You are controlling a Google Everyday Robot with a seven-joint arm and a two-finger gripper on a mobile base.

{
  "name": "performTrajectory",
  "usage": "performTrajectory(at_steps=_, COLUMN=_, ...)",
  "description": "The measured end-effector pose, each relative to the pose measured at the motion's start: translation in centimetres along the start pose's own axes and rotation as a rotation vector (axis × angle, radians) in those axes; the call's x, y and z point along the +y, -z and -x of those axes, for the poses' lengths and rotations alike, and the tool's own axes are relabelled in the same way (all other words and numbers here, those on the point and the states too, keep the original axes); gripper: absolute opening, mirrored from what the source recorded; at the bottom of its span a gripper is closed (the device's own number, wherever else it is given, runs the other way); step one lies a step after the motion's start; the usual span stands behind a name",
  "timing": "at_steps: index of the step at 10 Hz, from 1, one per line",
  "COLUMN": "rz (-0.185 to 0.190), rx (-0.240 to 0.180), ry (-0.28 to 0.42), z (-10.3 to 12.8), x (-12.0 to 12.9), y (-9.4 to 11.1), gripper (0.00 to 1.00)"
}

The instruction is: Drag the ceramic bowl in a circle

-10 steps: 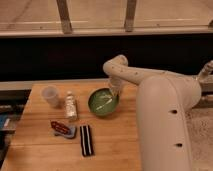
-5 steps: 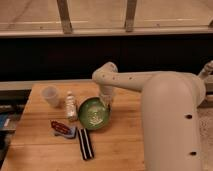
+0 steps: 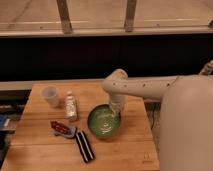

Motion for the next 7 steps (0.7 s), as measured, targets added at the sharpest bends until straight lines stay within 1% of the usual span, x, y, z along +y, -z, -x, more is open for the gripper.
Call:
performTrajectory(at_steps=1, rz=-0.005, rx=0.000, ry=-0.022, z=0.8, x=-1.6, y=0.1, gripper=0.00)
performTrajectory(at_steps=2, rz=-0.009, rx=0.001, ry=-0.037, z=2.2, x=-3.0, y=0.2, gripper=0.00)
performTrajectory(at_steps=4, rz=-0.020, rx=0.004, ry=-0.048, z=5.2, x=-4.8, y=0.2, gripper=0.00)
performTrajectory(at_steps=5, rz=-0.013, rx=0.007, ry=-0.041, z=7.4, x=-4.6, y=0.3, gripper=0.00)
performTrajectory(at_steps=6, rz=-0.009, rx=0.006, ry=-0.023, z=8.9, x=-4.0, y=0.4, gripper=0.00)
performTrajectory(at_steps=7, rz=-0.003, rx=0.002, ry=0.008, z=10.5, x=-2.8, y=0.7, gripper=0.00)
